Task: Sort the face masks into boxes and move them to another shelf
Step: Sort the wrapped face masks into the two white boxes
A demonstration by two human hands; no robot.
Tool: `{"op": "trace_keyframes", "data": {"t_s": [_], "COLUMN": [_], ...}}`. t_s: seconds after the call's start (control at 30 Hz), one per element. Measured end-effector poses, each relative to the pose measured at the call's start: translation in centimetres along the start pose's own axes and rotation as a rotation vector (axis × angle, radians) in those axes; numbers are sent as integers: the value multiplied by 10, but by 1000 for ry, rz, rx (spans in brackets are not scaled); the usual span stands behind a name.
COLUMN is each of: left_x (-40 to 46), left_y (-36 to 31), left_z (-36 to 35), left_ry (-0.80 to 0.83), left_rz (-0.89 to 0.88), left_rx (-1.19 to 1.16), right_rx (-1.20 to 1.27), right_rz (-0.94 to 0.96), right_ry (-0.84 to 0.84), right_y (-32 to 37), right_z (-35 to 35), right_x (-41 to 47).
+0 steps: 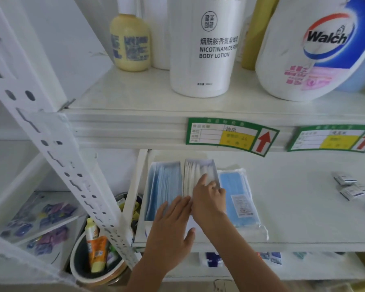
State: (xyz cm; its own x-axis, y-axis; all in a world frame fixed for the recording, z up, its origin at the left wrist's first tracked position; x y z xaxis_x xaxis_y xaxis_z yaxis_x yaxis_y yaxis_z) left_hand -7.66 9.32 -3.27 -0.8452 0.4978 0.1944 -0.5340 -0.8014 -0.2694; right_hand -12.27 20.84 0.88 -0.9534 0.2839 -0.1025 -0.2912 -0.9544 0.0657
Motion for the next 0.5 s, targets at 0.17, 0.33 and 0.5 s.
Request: {"op": "trace_keyframes", "data": {"t_s": [0.17, 0.33, 0.5], "left_x": [-2, -1, -1], "left_y": [-2, -3, -3], "left_z": [3, 4, 6], "left_ry": [11, 6, -4], "left_rz": [-2, -15, -17], "left_rx": [9, 10, -17], "right_rx": [-39, -41, -33], "right_rz": [-33, -53, 29], "right_ry": [50, 68, 32], "right_y": [2, 2, 7], "right_z": [-20, -22, -19], "right_x": [15, 14, 7]}}
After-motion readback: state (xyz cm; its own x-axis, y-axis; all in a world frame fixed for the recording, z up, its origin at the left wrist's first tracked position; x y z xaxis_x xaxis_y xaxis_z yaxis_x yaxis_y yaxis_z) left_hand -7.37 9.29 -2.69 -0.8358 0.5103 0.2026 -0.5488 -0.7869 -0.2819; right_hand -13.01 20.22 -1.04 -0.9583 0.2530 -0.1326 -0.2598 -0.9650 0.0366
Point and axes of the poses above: each hand's wrist, its own x-axis towards the middle knuckle, its own z-axis out of the back of the hand, y = z × x, the point moved 6 cm from there along x, towards the middle knuckle, and after that the axes turned 2 degrees about -y, right-handed, at the moved point
